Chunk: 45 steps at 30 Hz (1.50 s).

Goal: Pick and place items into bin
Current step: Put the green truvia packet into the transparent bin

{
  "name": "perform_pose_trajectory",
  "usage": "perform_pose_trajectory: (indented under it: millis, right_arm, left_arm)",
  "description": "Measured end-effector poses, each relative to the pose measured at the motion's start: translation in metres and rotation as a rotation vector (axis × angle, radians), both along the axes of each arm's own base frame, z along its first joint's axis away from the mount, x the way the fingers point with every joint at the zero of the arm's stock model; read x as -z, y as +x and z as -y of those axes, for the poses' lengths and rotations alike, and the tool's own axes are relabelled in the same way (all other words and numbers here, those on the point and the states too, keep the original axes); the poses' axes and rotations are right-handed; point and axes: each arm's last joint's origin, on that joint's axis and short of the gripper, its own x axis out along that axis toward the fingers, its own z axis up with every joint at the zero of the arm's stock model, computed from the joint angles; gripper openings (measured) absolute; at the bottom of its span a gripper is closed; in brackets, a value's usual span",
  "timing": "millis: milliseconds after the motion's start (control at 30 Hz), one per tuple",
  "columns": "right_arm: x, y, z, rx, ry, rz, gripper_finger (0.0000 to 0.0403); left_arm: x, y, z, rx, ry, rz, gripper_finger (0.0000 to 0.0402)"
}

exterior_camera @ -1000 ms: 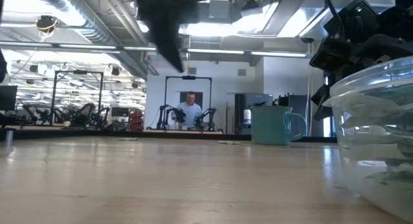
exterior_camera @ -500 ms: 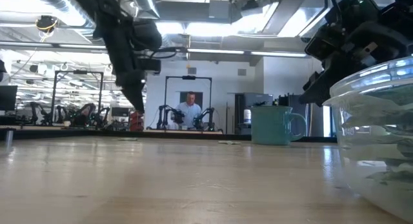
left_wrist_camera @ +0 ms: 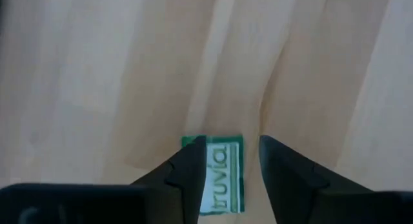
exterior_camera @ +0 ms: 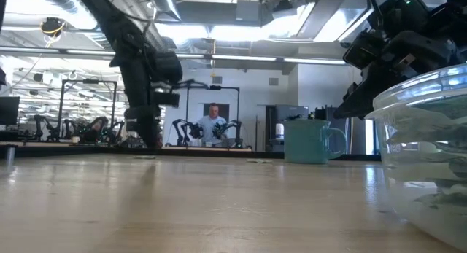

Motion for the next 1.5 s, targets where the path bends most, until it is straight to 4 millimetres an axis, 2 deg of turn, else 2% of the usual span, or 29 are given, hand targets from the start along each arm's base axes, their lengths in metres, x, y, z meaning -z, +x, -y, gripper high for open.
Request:
perform_pose_trajectory:
  millis: [233,800,933,1100,1267,1367,1500]
  right_arm:
    - [0.000,0.000,0.000,0.001,-0.003,0.000,0.0109]
    - [0.000,0.000,0.000,0.000,-0.003,-0.002,0.0109]
    - [0.000,0.000,0.000,0.000,-0.004,-0.001,0.0109]
    - [0.000,0.000,0.000,-0.002,-0.006,-0.001,0.0109]
    - [0.000,0.000,0.001,0.023,-0.027,-0.001,0.0109]
    - [0.000,0.000,0.002,0.065,-0.053,-0.003,0.0109]
    - [0.001,0.000,0.003,0.084,-0.060,-0.009,0.0109]
  left_arm:
    - [0.020,0.003,-0.002,-0.003,-0.045,-0.071,0.0119]
    - [0.023,0.003,-0.001,-0.003,-0.041,-0.096,0.0022]
    - [0.018,0.005,-0.003,-0.003,-0.052,-0.114,0.0005]
    - [0.001,0.020,0.001,0.026,-0.088,-0.066,0.0004]
    - [-0.022,0.042,0.018,0.116,-0.086,0.020,0.0004]
    - [-0.041,0.060,0.035,0.192,-0.090,0.111,0.0004]
    - [-0.068,0.087,0.068,0.298,-0.098,0.217,0.0004]
